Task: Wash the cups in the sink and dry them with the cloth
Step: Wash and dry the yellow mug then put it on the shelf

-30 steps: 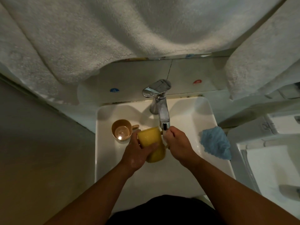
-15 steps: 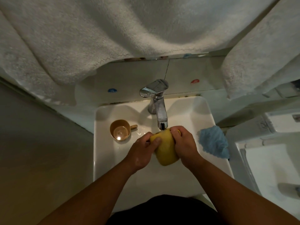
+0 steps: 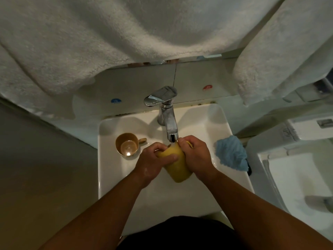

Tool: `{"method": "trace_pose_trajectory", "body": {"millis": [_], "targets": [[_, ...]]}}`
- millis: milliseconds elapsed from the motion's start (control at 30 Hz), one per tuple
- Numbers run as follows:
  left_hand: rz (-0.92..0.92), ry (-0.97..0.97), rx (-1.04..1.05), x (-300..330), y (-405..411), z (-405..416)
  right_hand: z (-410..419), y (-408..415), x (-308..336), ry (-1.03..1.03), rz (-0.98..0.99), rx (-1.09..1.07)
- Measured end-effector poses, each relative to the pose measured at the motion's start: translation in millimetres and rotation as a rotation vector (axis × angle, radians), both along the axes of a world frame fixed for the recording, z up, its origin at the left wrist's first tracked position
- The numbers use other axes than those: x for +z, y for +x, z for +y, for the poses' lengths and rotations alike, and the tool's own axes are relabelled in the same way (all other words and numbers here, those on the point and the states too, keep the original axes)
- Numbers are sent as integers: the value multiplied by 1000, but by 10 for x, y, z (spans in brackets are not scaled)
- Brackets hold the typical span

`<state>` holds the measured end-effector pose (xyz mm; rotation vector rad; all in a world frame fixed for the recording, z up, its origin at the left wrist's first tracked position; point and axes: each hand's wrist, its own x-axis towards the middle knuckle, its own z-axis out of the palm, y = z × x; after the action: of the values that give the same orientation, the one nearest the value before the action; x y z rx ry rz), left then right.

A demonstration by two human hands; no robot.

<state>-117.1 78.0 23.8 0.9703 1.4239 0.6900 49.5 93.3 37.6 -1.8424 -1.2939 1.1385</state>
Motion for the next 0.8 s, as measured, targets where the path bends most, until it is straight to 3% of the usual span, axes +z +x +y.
{"method": "trace_pose_trajectory", "body": {"millis": [133, 200, 333, 433, 800], "targets": [[-110, -187, -129, 55, -39, -20, 34, -43, 44, -19, -20, 245], [-87, -161, -178, 79, -43, -23, 16, -72, 29, -8, -11, 292], [-145, -143, 7, 30, -113, -93, 11, -36, -20, 29, 6, 235], [-212, -157, 89, -5, -129, -148, -43, -16, -26, -53, 70, 268], [13, 40, 112, 43, -164, -211, -171, -92, -49, -162, 227, 188]]}}
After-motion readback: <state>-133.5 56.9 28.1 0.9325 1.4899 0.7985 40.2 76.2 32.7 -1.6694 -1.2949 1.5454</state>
